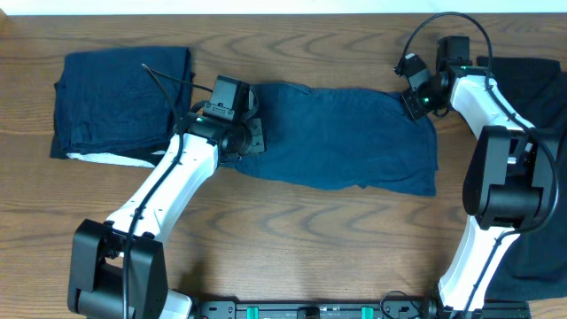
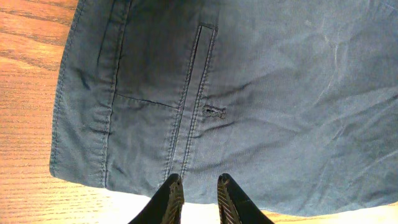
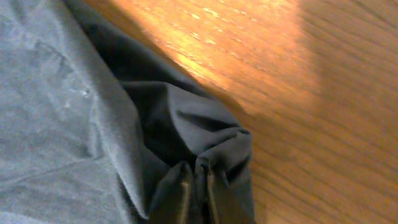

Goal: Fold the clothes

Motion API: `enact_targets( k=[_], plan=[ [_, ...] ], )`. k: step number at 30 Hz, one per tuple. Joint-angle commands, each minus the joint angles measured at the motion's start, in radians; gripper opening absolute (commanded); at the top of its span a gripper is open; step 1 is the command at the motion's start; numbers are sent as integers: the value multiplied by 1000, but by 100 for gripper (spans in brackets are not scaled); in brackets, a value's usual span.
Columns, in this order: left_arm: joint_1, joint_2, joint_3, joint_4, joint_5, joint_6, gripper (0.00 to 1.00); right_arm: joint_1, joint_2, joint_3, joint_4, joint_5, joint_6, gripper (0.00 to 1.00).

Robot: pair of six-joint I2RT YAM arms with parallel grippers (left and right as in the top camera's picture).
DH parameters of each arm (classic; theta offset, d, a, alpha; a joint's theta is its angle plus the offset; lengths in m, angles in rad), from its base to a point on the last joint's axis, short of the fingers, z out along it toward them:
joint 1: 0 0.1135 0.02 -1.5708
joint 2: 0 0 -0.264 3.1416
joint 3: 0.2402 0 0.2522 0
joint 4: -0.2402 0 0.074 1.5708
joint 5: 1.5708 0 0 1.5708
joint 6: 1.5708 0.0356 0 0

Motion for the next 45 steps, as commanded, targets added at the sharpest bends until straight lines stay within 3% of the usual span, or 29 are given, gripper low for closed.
enact_targets(
  k=[1,6,15,23,29,45],
  plan=[
    [3,11,3,1,-29,13,22,13,-43,-4,3,36,-8,18],
    [3,11,3,5,-57,13,22,15,-43,-4,23,36,-12,29],
    [3,11,3,21,-57,13,22,39,-64,-4,22,46,-54,36],
    [3,11,3,23,-57,13,22,74,-82,-5,-7,146,-65,38],
    [3,11,3,24,-57,13,22,80,-82,-5,6,148,-98,45],
    [3,11,3,23,-57,13,22,55,-38,-5,77,148,-109,47]
  ],
)
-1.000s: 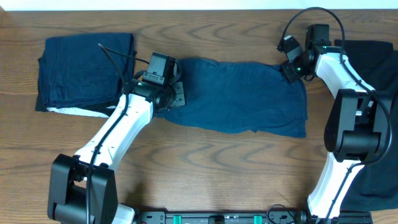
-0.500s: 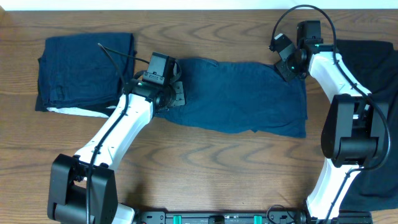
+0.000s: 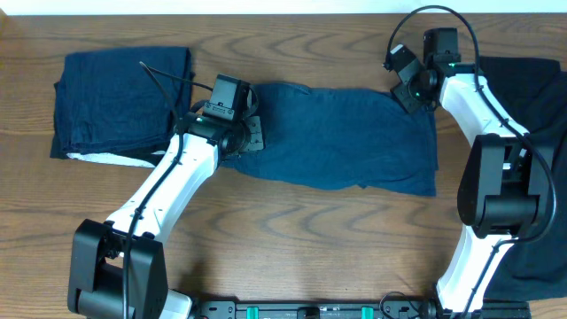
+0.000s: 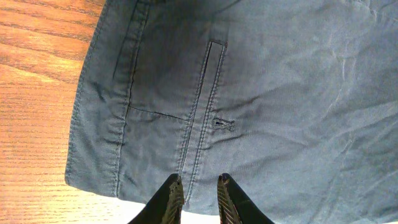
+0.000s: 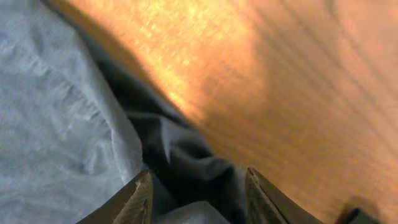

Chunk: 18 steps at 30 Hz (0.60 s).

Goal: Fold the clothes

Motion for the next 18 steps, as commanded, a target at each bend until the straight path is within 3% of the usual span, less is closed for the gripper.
enact_targets(
  k=[1,18],
  plan=[
    [3,11,3,1,-11,13,22,-14,28,-5,20,2,-16,47],
    [3,11,3,1,-11,13,22,-40,75,-6,35,-2,-16,37]
  ],
)
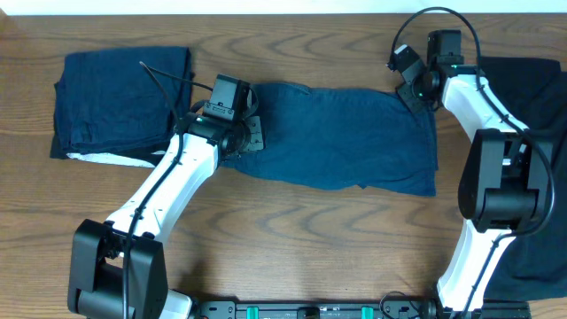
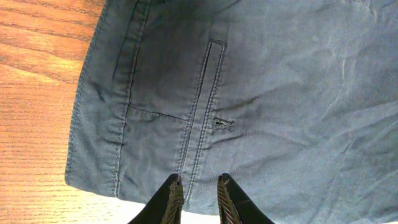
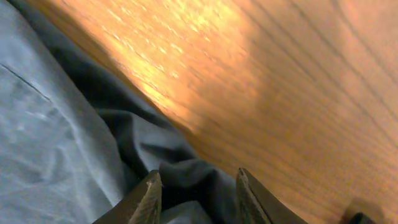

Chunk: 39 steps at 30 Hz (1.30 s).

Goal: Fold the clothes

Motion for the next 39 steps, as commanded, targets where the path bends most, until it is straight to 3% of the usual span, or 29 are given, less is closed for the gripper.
enact_targets(
  k=[1,9,20,29,33,39],
  plan=[
    [3,11,3,1,-11,13,22,-11,33,-5,-5,-3,-4,36],
    [3,11,3,1,-11,13,22,-12,33,-5,-13,-3,-4,28],
    [3,11,3,1,-11,13,22,-28,33,-5,-46,1,-13,34],
    [3,11,3,1,-11,13,22,-29,33,-5,-76,38,-27,32],
    [3,11,3,1,-11,13,22,-28,33,-5,-70,45,-27,24],
    [3,11,3,1,-11,13,22,-28,32,-3,-43,45,-26,1]
  ],
)
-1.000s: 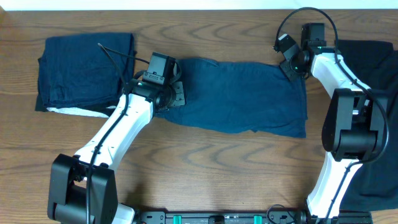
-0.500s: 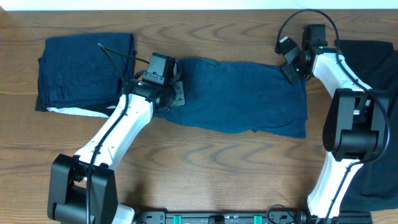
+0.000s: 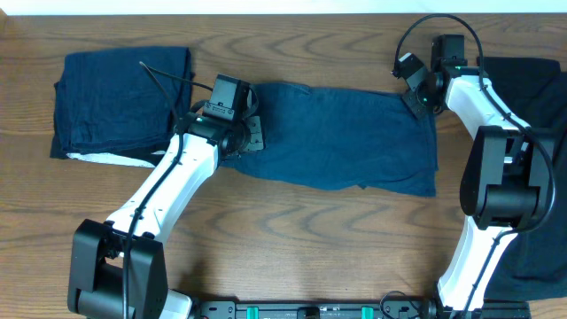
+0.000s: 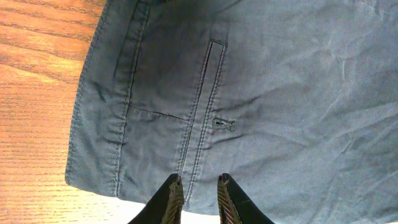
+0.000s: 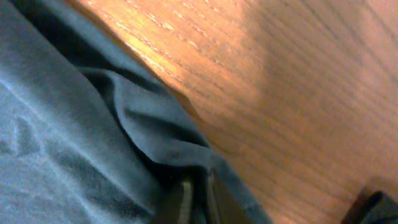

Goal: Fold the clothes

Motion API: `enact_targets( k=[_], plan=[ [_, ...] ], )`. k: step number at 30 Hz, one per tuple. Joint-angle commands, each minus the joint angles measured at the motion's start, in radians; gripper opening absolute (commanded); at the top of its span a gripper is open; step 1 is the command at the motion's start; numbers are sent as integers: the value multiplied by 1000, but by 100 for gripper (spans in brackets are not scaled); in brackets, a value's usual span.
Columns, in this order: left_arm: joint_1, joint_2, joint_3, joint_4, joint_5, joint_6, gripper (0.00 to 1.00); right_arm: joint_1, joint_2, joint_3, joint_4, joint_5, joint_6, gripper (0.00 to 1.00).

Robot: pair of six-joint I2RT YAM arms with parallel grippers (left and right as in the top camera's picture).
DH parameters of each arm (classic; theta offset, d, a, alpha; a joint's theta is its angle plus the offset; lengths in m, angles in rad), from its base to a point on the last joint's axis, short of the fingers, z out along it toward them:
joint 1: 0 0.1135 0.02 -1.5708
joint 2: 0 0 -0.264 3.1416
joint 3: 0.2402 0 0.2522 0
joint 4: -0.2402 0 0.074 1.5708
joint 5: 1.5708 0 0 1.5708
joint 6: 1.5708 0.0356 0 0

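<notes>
Blue shorts (image 3: pixel 345 137) lie spread flat across the middle of the table. My left gripper (image 3: pixel 251 135) rests at their left, waistband end. In the left wrist view its fingertips (image 4: pixel 199 182) stand a little apart over the cloth's near edge, beside the pocket seam (image 4: pixel 205 93), and the cloth (image 4: pixel 280 93) lies flat under them. My right gripper (image 3: pixel 415 99) is at the far right corner of the shorts. In the right wrist view it (image 5: pixel 198 193) is shut on a bunched fold of the blue cloth (image 5: pixel 143 130).
A folded stack of dark navy clothes (image 3: pixel 120 102) lies at the far left, with a white edge showing under it. A pile of dark clothes (image 3: pixel 532 84) lies along the right edge, behind the right arm. Bare wooden table (image 3: pixel 292 239) runs along the front.
My right gripper was open with the bunched corner of the shorts between its fingers; now it is shut on that corner. The left gripper and the shorts have not moved.
At first my right gripper was shut on the far right corner of the shorts. Then it stood wide open just above that corner, then open more narrowly around it, and now it grips it again. The left gripper stayed at the waistband end throughout.
</notes>
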Motion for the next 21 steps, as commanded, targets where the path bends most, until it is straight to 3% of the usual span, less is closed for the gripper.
enact_targets(
  k=[1,10,11,13,14,21],
  plan=[
    [3,11,3,1,-11,14,22,-8,17,-3,8,14,-2,1],
    [3,11,3,1,-11,14,22,-6,-19,-3,21,14,66,2],
    [3,11,3,1,-11,14,22,-6,-24,-3,19,14,66,4],
    [3,11,3,1,-11,14,22,-5,-29,-3,11,14,67,22],
    [3,11,3,1,-11,14,22,-4,-29,-3,8,14,69,25],
    [3,11,3,1,-12,14,22,5,-34,-2,-1,11,82,29]
  ],
)
